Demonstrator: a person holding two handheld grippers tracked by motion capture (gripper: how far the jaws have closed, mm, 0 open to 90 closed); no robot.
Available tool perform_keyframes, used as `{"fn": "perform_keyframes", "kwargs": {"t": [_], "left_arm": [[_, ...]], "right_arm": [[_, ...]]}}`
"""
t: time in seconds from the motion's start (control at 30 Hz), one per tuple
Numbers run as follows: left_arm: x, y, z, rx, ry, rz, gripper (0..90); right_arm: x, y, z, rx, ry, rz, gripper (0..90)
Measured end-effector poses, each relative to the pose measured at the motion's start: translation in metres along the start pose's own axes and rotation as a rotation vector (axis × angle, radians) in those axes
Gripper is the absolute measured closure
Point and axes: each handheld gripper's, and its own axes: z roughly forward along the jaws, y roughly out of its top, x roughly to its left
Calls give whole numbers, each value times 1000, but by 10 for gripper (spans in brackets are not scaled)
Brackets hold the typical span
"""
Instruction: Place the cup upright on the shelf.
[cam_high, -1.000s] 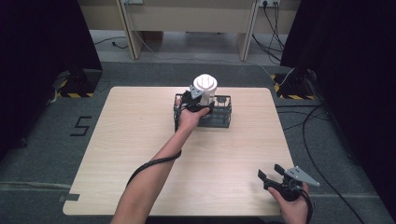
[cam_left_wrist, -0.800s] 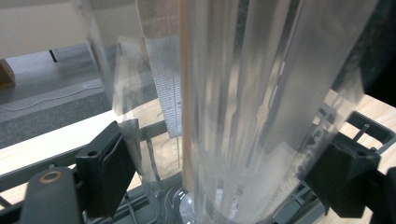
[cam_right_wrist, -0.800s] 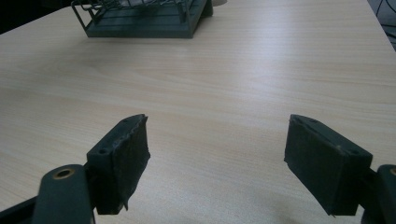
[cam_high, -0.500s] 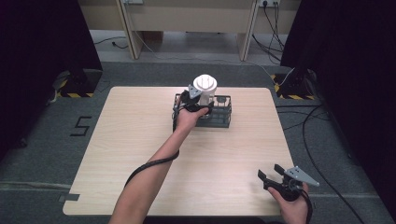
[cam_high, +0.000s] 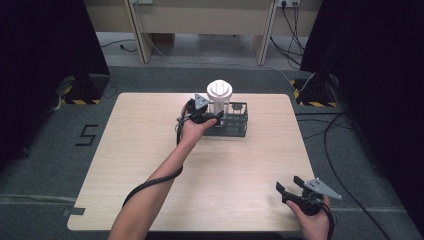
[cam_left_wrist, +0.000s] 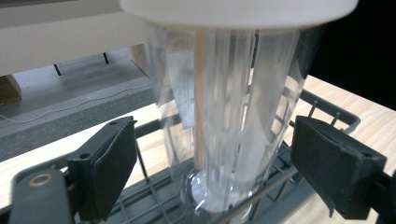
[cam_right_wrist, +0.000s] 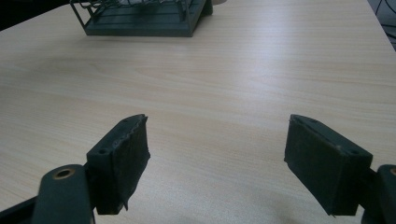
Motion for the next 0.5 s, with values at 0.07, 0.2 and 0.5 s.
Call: {"fn": "perform_keyframes", "kwargs": {"t": [0.07, 0.2, 0.5], "left_arm": [[1, -1, -5, -4, 0, 4, 144], [4, -2, -14, -2, -6, 7, 144], [12, -7, -36, -12, -4, 20, 144]], "right_arm": [[0, 0, 0, 1, 0, 0, 222], [0, 0, 0, 1, -1, 1, 222], [0, 0, 0, 0, -4, 1, 222]]}}
